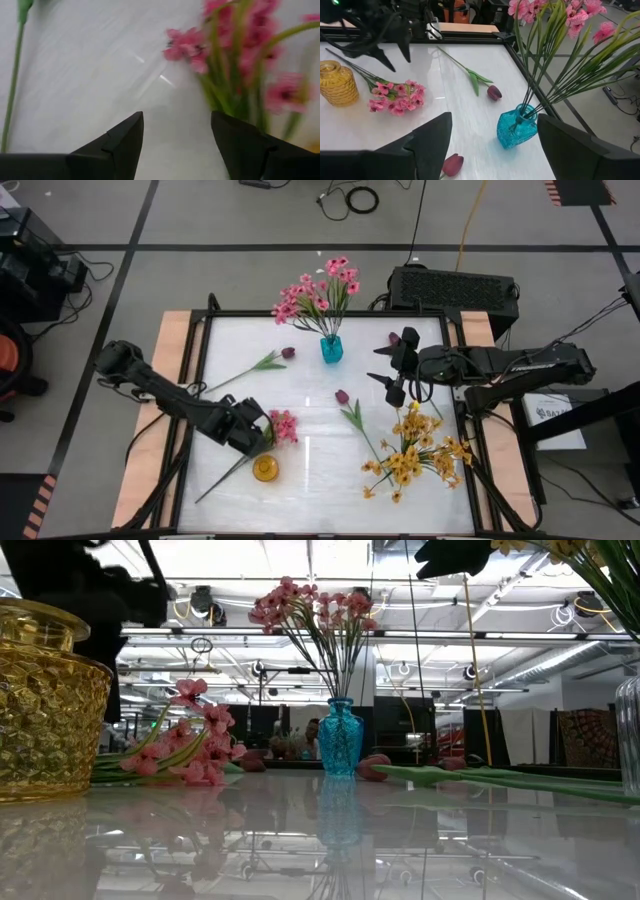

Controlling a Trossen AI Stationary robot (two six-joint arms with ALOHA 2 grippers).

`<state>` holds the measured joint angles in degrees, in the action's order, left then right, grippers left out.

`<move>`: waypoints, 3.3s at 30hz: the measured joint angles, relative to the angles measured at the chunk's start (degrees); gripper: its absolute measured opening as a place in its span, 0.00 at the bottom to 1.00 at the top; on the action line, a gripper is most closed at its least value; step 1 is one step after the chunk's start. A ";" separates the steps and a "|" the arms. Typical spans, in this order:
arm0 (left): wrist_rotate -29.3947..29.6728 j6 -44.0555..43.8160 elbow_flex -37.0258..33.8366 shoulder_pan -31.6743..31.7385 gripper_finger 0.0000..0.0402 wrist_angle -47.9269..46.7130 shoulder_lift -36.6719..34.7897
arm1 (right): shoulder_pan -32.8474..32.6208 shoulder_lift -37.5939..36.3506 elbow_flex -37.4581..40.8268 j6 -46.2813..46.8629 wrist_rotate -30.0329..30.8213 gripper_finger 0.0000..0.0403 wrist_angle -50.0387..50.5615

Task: Sort flowers into vase by color
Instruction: Put the pink flowers into the blue vase

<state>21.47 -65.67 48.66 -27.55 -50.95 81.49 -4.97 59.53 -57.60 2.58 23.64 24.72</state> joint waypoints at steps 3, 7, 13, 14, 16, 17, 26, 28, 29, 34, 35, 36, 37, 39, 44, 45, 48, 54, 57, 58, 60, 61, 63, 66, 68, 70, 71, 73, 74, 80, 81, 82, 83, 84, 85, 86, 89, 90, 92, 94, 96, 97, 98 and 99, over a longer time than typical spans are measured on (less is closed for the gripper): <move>-1.68 0.69 -1.36 0.15 0.59 2.43 -0.02 | 0.00 0.00 0.00 0.00 0.00 0.71 0.00; -4.77 1.58 -4.46 -0.14 0.59 8.46 -0.02 | 0.00 0.00 0.00 -0.01 0.01 0.71 0.03; -5.45 1.52 -7.36 -0.75 0.59 13.22 -0.02 | 0.00 0.00 0.00 -0.01 0.00 0.71 0.17; -5.65 1.51 -7.47 -0.84 0.59 13.81 -0.02 | 0.00 0.00 0.00 0.00 0.00 0.71 0.28; -6.01 1.53 -7.76 -1.10 0.59 14.88 -0.02 | 0.00 0.00 0.00 0.00 0.00 0.71 0.45; -6.03 1.53 -7.82 -1.12 0.59 14.81 -0.02 | 0.00 0.00 0.00 -0.01 0.01 0.71 0.45; -2.31 1.57 -7.84 -1.07 0.59 14.17 -0.02 | 0.00 0.00 0.00 -0.01 0.02 0.71 0.41; -1.86 1.55 -7.84 -1.07 0.59 13.13 -0.02 | 0.00 0.00 0.00 0.01 0.01 0.71 0.40; -1.85 1.51 -7.84 -1.07 0.59 12.57 -0.02 | -0.02 0.00 0.00 0.01 0.02 0.71 0.38; -2.05 1.55 -7.84 -1.05 0.59 12.23 -0.02 | 0.00 -0.01 0.00 -0.01 0.02 0.71 0.38; -2.45 1.55 -7.84 -1.05 0.59 12.27 -0.02 | 0.00 0.00 0.00 0.01 0.02 0.71 0.36; -2.76 1.55 -7.84 -1.05 0.59 12.35 0.03 | 0.00 0.00 0.00 0.01 0.02 0.71 0.36; -3.10 1.55 -7.84 -1.05 0.58 12.58 0.31 | 0.00 0.00 0.00 0.00 0.02 0.71 0.33; -3.82 1.57 -7.84 -1.09 0.56 12.86 1.12 | -0.01 0.00 0.00 0.01 0.02 0.71 0.30; -4.67 1.60 -7.84 -1.09 0.46 13.02 2.80 | 0.00 0.00 0.00 0.01 0.02 0.71 0.32; -4.66 1.59 -7.84 -1.07 0.43 13.08 2.78 | -0.02 0.00 0.00 0.01 0.02 0.71 0.32; -4.06 1.61 -7.84 -1.07 0.35 12.96 2.80 | 0.00 0.00 0.00 0.01 0.02 0.71 0.32; -2.22 1.75 -7.84 -0.99 0.16 12.54 2.80 | 0.00 0.00 0.00 0.01 0.02 0.71 0.29; -1.80 3.06 -7.84 -0.96 0.06 12.47 2.80 | -0.02 0.00 0.00 0.01 0.02 0.71 0.21; -1.76 3.37 -7.84 -0.96 0.04 12.47 2.80 | 0.00 0.00 0.00 0.01 0.02 0.71 0.21; -1.77 3.74 -7.84 -0.96 0.01 12.47 2.77 | -0.02 0.00 0.00 0.01 0.02 0.71 0.21; -1.93 4.13 -7.84 -0.96 0.02 12.35 2.54 | -0.01 0.00 0.00 0.00 0.02 0.71 0.21; -2.61 3.83 -7.78 -0.96 0.03 11.52 1.31 | -0.02 0.00 0.00 -0.03 0.02 0.71 0.21; -3.93 2.46 -7.62 -0.98 0.04 10.89 -1.04 | -0.01 0.00 0.00 -0.05 0.02 0.71 0.19; -5.94 1.57 -7.62 -1.23 0.04 10.81 -2.87 | 0.00 0.00 0.00 -0.05 0.02 0.71 0.19; -6.90 0.96 -7.60 -1.89 0.04 11.01 -4.10 | -0.01 0.00 0.00 -0.03 0.02 0.71 0.19; -6.97 0.41 -7.58 -2.28 0.04 11.05 -4.24 | 0.00 0.00 0.00 -0.03 0.02 0.71 0.19; -8.17 -0.07 -7.80 -2.86 0.04 11.18 -4.22 | 0.00 0.00 0.00 -0.03 0.02 0.71 0.19; -9.12 -0.42 -7.99 -3.19 0.05 11.27 -4.05 | -0.02 0.00 0.00 -0.03 0.02 0.71 0.19; -10.55 -3.04 -8.74 -5.74 0.17 11.67 -3.01 | -0.01 0.00 0.00 -0.08 0.02 0.71 -0.06; -10.55 -3.23 -8.89 -6.13 0.21 11.67 -2.81 | 0.00 0.00 0.00 -0.08 0.02 0.71 -0.01; -10.51 -4.07 -9.03 -6.49 0.24 11.63 -2.57 | 0.00 0.00 0.00 -0.08 0.02 0.71 -0.03; -10.49 -4.68 -9.10 -6.82 0.27 11.69 -2.30 | -0.02 0.00 0.00 -0.05 0.02 0.71 -0.01; -10.50 -5.22 -9.31 -7.21 0.30 12.21 -1.95 | -0.02 0.00 0.00 -0.05 0.02 0.71 -0.01; -10.50 -5.72 -9.68 -7.65 0.33 12.67 -1.70 | 0.00 0.00 0.00 -0.07 0.02 0.71 -0.01; -10.49 -6.00 -10.09 -8.04 0.36 12.91 -1.53 | -0.02 0.00 0.00 -0.08 0.02 0.71 -0.02; -10.38 -6.09 -11.37 -9.02 0.44 16.22 -0.83 | -0.02 0.00 0.00 -0.10 0.02 0.71 -0.01; -10.26 -6.10 -11.78 -9.25 0.46 17.18 -0.73 | 0.00 0.00 0.00 -0.10 0.02 0.71 -0.01; -10.02 -6.03 -12.01 -9.56 0.49 18.64 0.00 | 0.00 0.00 0.00 -0.12 0.02 0.71 -0.01; -9.60 -6.03 -12.04 -9.89 0.51 18.98 0.50 | -0.01 0.00 0.00 -0.15 0.02 0.71 -0.01; -8.90 -6.05 -12.01 -10.26 0.52 18.99 1.01 | -0.01 0.00 0.00 -0.25 0.02 0.71 -0.05; -8.65 -6.05 -11.99 -10.39 0.52 18.96 1.13 | -0.01 0.00 0.00 -0.25 0.02 0.71 -0.06; -8.48 -6.05 -11.99 -10.49 0.52 18.97 1.16 | -0.02 0.00 0.00 -0.25 0.02 0.71 -0.11; -8.42 -6.05 -11.99 -10.51 0.52 18.91 1.16 | -0.02 0.00 0.00 -0.25 0.02 0.71 -0.11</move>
<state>13.05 -71.72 36.67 -38.06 -32.04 82.65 -4.99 59.53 -57.60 2.33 23.66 24.61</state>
